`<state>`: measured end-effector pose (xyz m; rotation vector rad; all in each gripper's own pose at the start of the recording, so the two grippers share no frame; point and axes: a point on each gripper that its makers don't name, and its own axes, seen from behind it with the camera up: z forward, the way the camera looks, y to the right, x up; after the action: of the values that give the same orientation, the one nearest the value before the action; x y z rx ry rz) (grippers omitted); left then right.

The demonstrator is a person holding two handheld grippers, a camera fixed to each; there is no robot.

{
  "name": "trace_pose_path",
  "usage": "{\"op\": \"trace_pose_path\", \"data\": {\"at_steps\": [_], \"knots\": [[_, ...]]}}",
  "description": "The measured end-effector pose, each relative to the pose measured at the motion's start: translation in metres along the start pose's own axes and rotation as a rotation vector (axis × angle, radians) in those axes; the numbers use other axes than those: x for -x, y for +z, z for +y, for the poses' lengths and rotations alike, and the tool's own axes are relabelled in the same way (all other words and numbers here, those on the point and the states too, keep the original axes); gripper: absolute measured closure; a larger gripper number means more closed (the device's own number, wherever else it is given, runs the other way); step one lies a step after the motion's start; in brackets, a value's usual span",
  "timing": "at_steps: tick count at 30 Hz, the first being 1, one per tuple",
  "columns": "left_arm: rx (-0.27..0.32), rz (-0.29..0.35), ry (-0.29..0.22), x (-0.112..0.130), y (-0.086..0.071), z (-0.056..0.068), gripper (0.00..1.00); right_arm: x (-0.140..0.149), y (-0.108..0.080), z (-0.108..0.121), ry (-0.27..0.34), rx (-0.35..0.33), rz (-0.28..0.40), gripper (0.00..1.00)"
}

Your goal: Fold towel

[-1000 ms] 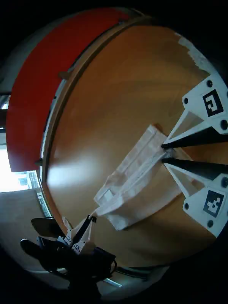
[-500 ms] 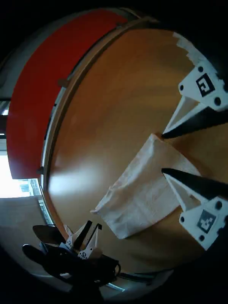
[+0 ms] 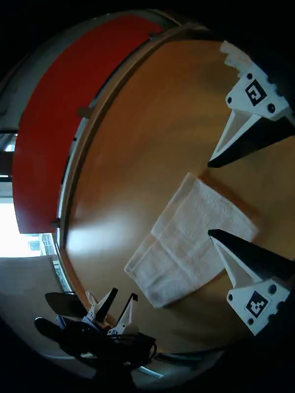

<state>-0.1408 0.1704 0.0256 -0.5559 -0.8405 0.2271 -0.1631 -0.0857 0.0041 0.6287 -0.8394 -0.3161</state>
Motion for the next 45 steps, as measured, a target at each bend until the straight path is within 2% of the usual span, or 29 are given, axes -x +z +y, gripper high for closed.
{"op": "trace_pose_path", "data": {"at_steps": [21, 27, 38, 45], "knots": [[-0.077, 0.048, -0.054, 0.018, -0.044, -0.005, 0.03, 0.02, -0.04, -0.02, -0.001, 0.018, 0.016, 0.03], [-0.101, 0.061, -0.083, 0.028, -0.058, -0.006, 0.03, 0.024, -0.042, -0.019, -0.023, 0.019, 0.016, 0.03], [-0.168, 0.085, -0.159, 0.05, -0.086, -0.018, 0.04, 0.021, -0.037, -0.024, -0.067, -0.006, 0.02, 0.03], [-0.206, 0.104, -0.18, 0.062, -0.103, -0.023, 0.04, 0.022, -0.033, -0.027, -0.1, -0.026, 0.011, 0.03]]}}
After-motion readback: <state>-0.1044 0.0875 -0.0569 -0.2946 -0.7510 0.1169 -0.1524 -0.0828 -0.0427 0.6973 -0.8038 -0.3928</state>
